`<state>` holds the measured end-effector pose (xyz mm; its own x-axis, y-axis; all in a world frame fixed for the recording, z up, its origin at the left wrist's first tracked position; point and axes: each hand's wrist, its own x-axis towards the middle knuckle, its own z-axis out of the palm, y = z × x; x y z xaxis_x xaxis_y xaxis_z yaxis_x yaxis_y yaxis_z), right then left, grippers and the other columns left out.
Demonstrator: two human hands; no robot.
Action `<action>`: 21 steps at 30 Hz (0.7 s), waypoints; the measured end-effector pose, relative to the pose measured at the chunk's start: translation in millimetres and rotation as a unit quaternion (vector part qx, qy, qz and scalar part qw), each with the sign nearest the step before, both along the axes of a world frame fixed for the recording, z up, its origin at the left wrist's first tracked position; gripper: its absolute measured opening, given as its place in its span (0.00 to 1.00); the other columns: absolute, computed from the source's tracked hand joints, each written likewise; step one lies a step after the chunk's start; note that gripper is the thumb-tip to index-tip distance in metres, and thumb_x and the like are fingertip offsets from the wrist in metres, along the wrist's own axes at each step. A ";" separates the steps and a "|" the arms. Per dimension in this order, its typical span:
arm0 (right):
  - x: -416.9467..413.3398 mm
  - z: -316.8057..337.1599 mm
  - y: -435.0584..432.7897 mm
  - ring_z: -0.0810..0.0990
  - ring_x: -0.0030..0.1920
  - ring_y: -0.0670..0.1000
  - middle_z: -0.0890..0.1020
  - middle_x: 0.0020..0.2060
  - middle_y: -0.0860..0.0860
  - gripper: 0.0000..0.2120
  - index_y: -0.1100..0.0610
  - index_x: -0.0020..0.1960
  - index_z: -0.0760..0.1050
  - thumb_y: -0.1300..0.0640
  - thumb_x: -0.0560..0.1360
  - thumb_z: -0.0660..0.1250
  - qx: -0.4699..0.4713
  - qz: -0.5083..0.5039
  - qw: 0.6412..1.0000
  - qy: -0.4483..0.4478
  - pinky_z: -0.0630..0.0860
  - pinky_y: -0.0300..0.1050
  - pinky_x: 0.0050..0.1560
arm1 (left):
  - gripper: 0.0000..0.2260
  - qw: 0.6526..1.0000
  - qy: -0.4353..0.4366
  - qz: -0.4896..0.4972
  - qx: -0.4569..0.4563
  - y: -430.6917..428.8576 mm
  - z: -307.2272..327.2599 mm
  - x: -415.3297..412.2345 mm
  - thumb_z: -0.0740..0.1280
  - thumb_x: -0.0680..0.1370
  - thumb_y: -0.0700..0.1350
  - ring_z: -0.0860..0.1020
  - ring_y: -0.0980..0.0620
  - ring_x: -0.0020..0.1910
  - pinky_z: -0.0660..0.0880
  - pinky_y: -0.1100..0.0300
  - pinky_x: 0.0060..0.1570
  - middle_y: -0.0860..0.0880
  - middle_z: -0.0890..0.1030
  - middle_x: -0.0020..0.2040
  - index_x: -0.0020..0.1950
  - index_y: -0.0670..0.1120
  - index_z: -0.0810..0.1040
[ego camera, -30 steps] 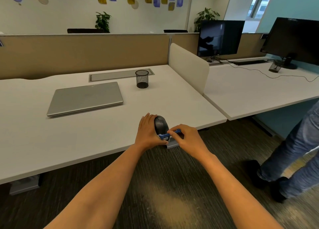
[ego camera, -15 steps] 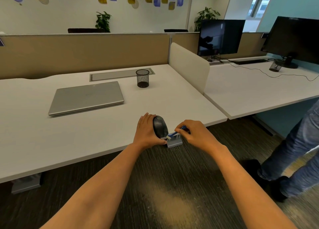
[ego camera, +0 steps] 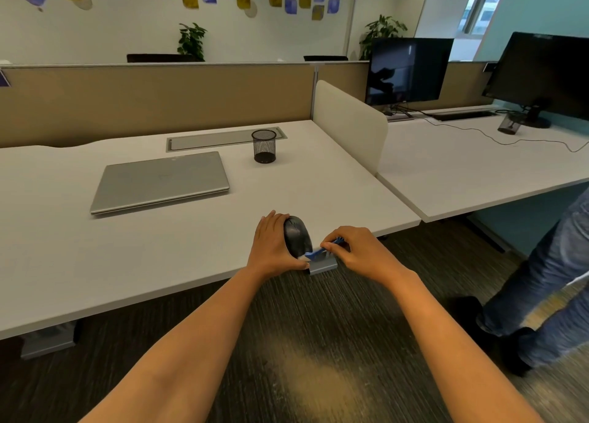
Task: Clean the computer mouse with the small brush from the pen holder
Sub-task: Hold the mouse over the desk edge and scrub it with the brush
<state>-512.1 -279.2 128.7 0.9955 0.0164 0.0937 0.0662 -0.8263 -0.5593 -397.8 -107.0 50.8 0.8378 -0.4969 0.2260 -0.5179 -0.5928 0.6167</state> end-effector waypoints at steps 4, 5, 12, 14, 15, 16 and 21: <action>2.9 7.3 -10.5 0.78 0.51 0.48 0.82 0.52 0.54 0.10 0.57 0.55 0.79 0.56 0.76 0.64 0.029 -0.042 0.997 -0.061 0.75 0.39 0.54 | 0.48 1.000 -0.012 -0.004 0.000 0.5 3.4 0.9 0.72 0.55 0.64 0.57 0.45 0.73 0.51 0.49 0.73 0.46 0.64 0.71 0.70 0.48 0.60; 5.4 9.3 -10.8 0.78 0.50 0.48 0.82 0.52 0.54 0.10 0.58 0.55 0.79 0.56 0.76 0.65 0.052 -0.060 0.993 -0.091 0.74 0.35 0.52 | 0.48 1.000 -0.013 -0.008 0.001 -0.2 4.0 0.3 0.72 0.55 0.64 0.56 0.45 0.73 0.51 0.50 0.73 0.47 0.64 0.71 0.70 0.48 0.60; 43.0 17.3 -4.7 0.79 0.52 0.53 0.82 0.53 0.57 0.10 0.60 0.55 0.79 0.58 0.76 0.65 0.069 -0.085 0.987 -0.114 0.75 0.43 0.55 | 0.48 0.999 -0.016 -0.047 0.013 -10.3 2.8 -13.2 0.72 0.57 0.63 0.53 0.46 0.74 0.45 0.54 0.72 0.47 0.61 0.73 0.71 0.48 0.58; 50.9 16.2 -3.1 0.79 0.53 0.54 0.82 0.53 0.58 0.10 0.60 0.55 0.79 0.59 0.76 0.64 0.056 -0.080 0.991 -0.094 0.76 0.45 0.56 | 0.48 0.998 -0.022 -0.054 0.011 -12.7 2.9 -16.3 0.72 0.57 0.63 0.53 0.47 0.75 0.42 0.56 0.71 0.47 0.60 0.73 0.72 0.49 0.57; 53.9 15.5 -2.0 0.79 0.53 0.55 0.82 0.53 0.58 0.10 0.61 0.55 0.79 0.59 0.76 0.64 0.046 -0.075 0.993 -0.085 0.76 0.46 0.57 | 0.48 0.998 -0.024 -0.056 0.009 -13.6 3.2 -17.2 0.72 0.58 0.63 0.53 0.47 0.75 0.41 0.58 0.70 0.47 0.60 0.73 0.72 0.49 0.57; 56.1 15.1 -1.0 0.79 0.53 0.55 0.81 0.53 0.58 0.10 0.61 0.55 0.79 0.60 0.76 0.64 0.035 -0.067 0.994 -0.077 0.75 0.47 0.57 | 0.48 0.998 -0.025 -0.057 0.008 -14.1 4.0 -18.2 0.72 0.58 0.62 0.52 0.47 0.75 0.41 0.58 0.70 0.47 0.60 0.73 0.72 0.48 0.57; 54.3 16.7 2.8 0.78 0.54 0.54 0.81 0.53 0.57 0.10 0.60 0.55 0.78 0.58 0.77 0.63 -0.004 -0.029 0.997 -0.065 0.72 0.41 0.54 | 0.48 0.999 -0.022 -0.037 0.002 -9.8 5.2 -14.0 0.73 0.58 0.62 0.53 0.47 0.74 0.42 0.58 0.70 0.48 0.61 0.73 0.72 0.48 0.57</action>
<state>-457.8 -276.4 145.4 0.9740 -0.0402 0.2231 0.0897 -0.8356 -0.5420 -411.8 -116.7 56.0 0.7886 -0.5577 0.2592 -0.5862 -0.5542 0.5910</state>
